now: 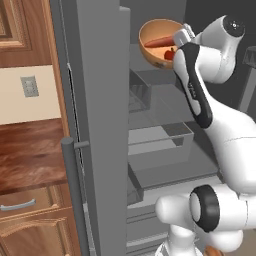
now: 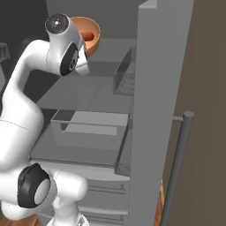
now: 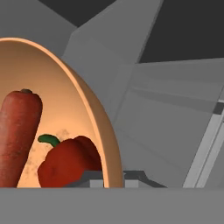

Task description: Place the bowl with the bell pepper and carrot on the top shelf of the fridge. Place the bowl with the fish and chicken drumstick on the second highest shelf of the fridge.

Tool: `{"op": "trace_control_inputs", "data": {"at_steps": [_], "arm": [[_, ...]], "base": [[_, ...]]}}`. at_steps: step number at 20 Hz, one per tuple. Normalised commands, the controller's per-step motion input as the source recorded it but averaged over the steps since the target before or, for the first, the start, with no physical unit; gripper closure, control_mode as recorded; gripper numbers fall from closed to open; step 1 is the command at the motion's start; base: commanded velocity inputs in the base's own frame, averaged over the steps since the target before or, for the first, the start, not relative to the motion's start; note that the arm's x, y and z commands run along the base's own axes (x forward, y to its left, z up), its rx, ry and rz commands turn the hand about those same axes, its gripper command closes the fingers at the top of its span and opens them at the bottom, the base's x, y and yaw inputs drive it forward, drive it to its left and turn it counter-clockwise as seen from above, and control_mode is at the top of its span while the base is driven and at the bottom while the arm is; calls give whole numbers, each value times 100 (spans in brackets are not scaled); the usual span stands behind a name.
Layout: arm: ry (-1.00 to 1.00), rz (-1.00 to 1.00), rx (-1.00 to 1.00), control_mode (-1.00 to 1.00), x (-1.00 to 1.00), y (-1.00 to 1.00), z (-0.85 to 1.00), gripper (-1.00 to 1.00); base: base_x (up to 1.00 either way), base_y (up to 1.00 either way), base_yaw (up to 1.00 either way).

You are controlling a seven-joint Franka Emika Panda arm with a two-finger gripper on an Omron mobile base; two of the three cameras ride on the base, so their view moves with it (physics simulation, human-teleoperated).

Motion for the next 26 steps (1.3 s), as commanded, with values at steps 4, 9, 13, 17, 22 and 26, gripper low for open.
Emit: {"op": "trace_control_inputs", "data": {"at_steps": [4,9,13,17,22,26], "arm": [[2,0,0,-100,84,0,-17,100],[1,0,0,-100,65,0,-28,100],[0,0,0,-100,53,0,-3,100],[3,-2,0,-100,39,0,0,-100],[-10,-3,0,-100,-11,2,21,-100],[-40,-1,-6,-100,-94,16,16,-100]], "base": [[0,0,0],[0,0,0],[0,0,0],[0,0,0],[0,0,0],[0,0,0]]}}
